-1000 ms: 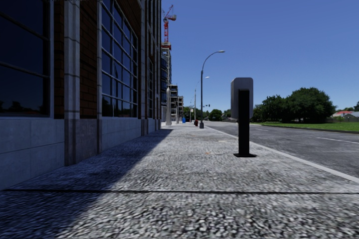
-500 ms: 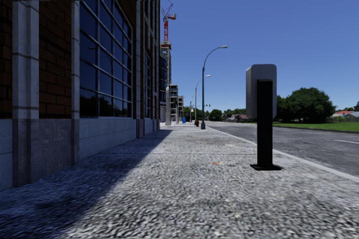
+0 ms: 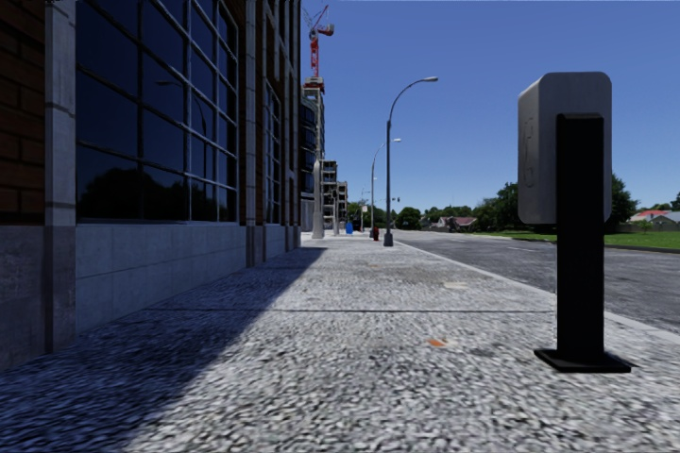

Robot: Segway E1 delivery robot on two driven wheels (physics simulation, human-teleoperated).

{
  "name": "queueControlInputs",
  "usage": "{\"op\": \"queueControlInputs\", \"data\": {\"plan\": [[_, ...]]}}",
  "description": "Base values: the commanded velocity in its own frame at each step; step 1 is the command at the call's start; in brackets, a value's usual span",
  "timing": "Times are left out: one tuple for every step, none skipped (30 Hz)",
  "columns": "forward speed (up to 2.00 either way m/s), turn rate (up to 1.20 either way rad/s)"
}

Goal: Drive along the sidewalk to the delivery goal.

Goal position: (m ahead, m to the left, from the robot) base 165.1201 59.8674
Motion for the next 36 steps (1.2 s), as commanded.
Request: {"op": "queueControlInputs", "data": {"plan": [[2.00,0.14],[2.00,0.14],[2.00,0.19],[2.00,0.20],[2.00,0.10],[2.00,0.10],[2.00,0.00],[2.00,0.00],[2.00,0.00],[2.00,0.00],[2.00,0.00],[2.00,0.00],[2.00,0.00],[2.00,0.00],[2.00,0.00],[2.00,0.00],[2.00,0.00],[2.00,0.00],[2.00,0.00],[2.00,0.00],[2.00,0.00],[2.00,0.00],[2.00,0.00],[2.00,0.00],[2.00,0.00],[2.00,0.00],[2.00,0.00],[2.00,0.00],[2.00,0.00],[2.00,0.00],[2.00,0.00],[2.00,0.00],[2.00,0.00],[2.00,0.00],[2.00,0.00],[2.00,0.00]]}}
